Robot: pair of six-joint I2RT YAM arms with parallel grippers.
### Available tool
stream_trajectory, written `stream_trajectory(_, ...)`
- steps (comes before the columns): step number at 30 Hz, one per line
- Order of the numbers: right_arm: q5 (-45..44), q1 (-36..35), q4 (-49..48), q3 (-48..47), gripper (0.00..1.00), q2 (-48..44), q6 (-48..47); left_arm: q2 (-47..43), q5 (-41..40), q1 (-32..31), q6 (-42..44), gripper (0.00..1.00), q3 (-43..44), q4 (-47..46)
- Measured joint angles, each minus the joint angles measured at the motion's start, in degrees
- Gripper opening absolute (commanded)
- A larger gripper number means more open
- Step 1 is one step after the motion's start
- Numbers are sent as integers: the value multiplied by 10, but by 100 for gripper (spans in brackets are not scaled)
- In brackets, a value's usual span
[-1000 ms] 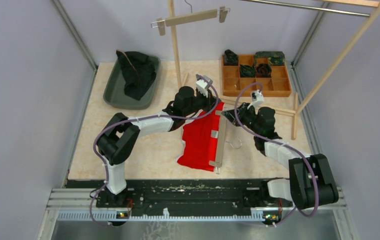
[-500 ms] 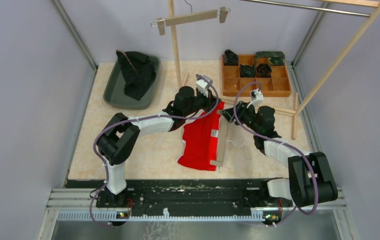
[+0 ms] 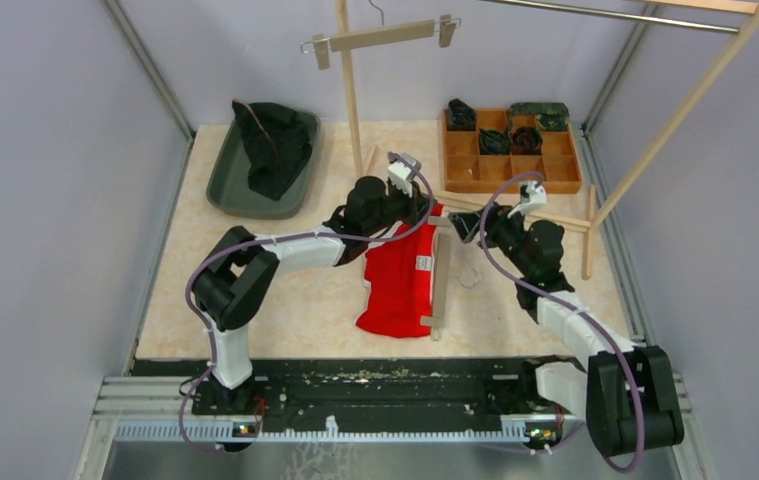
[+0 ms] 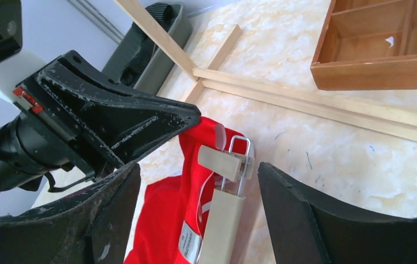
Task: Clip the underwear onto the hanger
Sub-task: Clamp the underwear onto the hanger, then place the hanger at the clothesline.
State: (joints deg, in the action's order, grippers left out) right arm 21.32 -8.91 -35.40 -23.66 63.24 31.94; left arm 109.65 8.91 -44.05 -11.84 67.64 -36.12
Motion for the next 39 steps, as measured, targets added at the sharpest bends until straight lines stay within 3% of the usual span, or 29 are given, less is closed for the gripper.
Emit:
stream_trajectory(8,15,0,16,72,74,-53,1,-9,21,26,0,0,-19,-21)
stream_trajectory(13,20,-9,37,102,73,-87,3,-25,83,58,-24,0,-72,-115)
stream_trajectory(22,24,-22,52,114,73,-151,11,0,201,110,-136,0,-76,-265)
stream_trajectory(31,26,-42,48,142,71,-144,16,56,257,142,-223,0,-65,-335)
stream_trajectory(39,26,-76,5,168,70,-79,20,70,286,147,-261,0,-34,-366)
